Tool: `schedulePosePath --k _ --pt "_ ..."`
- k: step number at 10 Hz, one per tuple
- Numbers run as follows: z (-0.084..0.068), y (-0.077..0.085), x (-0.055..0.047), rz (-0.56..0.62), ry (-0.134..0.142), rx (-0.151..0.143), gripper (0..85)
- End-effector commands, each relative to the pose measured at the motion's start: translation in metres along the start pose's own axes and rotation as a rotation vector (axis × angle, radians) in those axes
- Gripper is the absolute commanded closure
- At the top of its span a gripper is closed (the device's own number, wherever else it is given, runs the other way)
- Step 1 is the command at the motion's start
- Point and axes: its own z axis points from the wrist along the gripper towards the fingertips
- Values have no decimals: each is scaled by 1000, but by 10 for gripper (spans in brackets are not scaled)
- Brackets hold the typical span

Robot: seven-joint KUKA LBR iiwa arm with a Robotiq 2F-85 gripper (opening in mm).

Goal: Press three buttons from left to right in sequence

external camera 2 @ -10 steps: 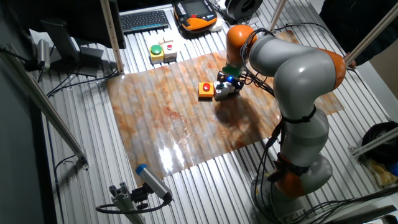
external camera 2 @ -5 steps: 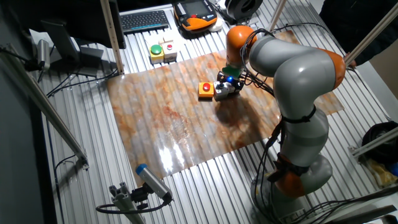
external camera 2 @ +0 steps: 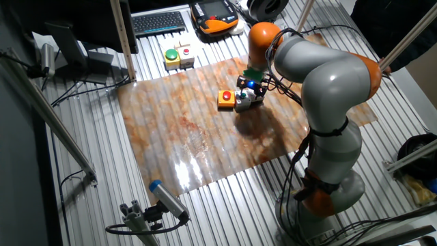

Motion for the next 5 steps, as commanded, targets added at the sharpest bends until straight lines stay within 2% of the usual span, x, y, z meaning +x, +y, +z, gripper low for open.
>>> schedulePosePath --k 1,2,3,4,5 --pt "-5 5 1 -32 40 -41 680" --pt "-11 9 1 -70 90 -94 850" --pt "-17 14 4 -58 102 -110 850" --pt "-21 22 9 -62 80 -77 850" --pt "-25 31 14 -60 70 -68 850"
